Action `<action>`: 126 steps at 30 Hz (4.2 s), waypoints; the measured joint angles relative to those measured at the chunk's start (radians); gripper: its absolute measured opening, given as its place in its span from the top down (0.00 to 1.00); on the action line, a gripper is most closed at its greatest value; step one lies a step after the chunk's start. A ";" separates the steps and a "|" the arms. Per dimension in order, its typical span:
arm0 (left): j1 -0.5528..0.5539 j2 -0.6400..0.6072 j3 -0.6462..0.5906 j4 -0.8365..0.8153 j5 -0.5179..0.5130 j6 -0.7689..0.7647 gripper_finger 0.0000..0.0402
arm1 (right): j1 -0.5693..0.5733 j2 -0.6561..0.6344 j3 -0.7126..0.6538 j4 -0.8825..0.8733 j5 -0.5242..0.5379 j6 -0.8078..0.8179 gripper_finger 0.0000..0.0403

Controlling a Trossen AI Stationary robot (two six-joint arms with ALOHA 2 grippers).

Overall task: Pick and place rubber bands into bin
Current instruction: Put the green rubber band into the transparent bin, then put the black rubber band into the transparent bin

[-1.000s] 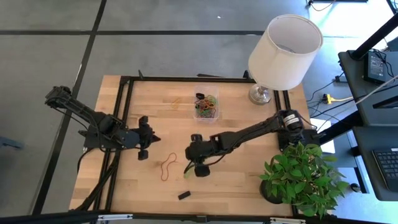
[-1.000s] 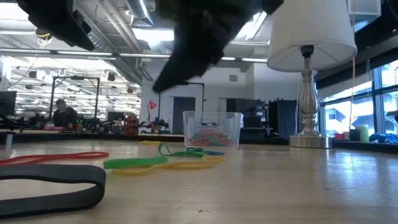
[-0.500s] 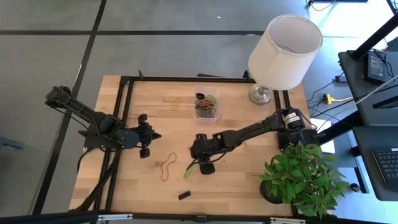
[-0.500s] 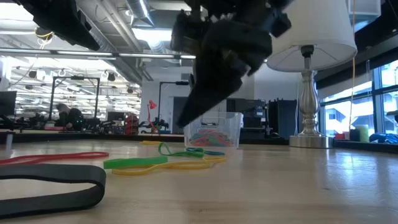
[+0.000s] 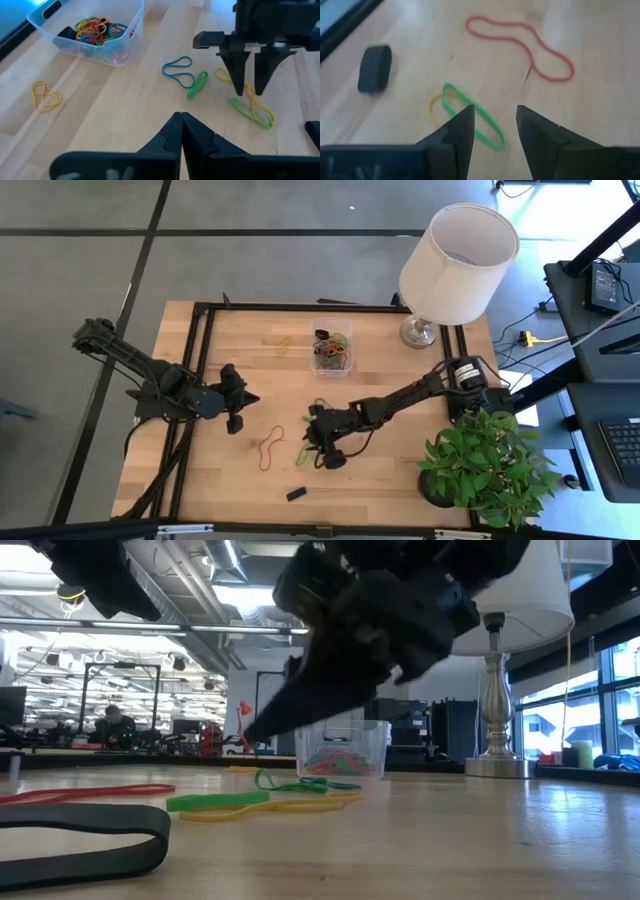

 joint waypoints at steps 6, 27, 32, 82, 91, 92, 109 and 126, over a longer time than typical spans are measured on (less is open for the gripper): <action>-0.001 0.000 0.000 0.000 0.009 -0.009 0.99 | -0.003 0.067 -0.001 0.011 0.006 0.001 0.64; -0.001 0.009 0.000 -0.007 0.066 0.113 0.99 | -0.010 0.059 -0.003 0.106 0.031 0.260 0.99; -0.001 0.009 0.000 -0.007 0.023 0.129 0.99 | -0.044 -0.061 0.001 0.111 0.055 0.189 0.99; 0.262 0.263 0.015 0.228 0.140 0.185 1.00 | -0.600 -0.344 -0.007 -0.582 0.033 0.198 0.52; 0.237 0.264 0.077 0.226 0.216 0.310 1.00 | -0.465 -0.644 -0.272 -0.549 0.042 0.363 0.71; 0.227 0.267 0.081 0.225 0.220 0.316 0.99 | -0.449 -0.699 -0.338 -0.504 0.045 0.399 0.74; 0.059 0.706 0.522 -0.049 0.212 0.245 0.99 | -0.235 -1.342 -0.824 -0.464 -0.031 0.550 0.97; -0.109 1.170 0.952 -0.237 0.346 -0.375 0.90 | -0.180 -1.397 -0.826 -0.714 -0.034 0.471 0.98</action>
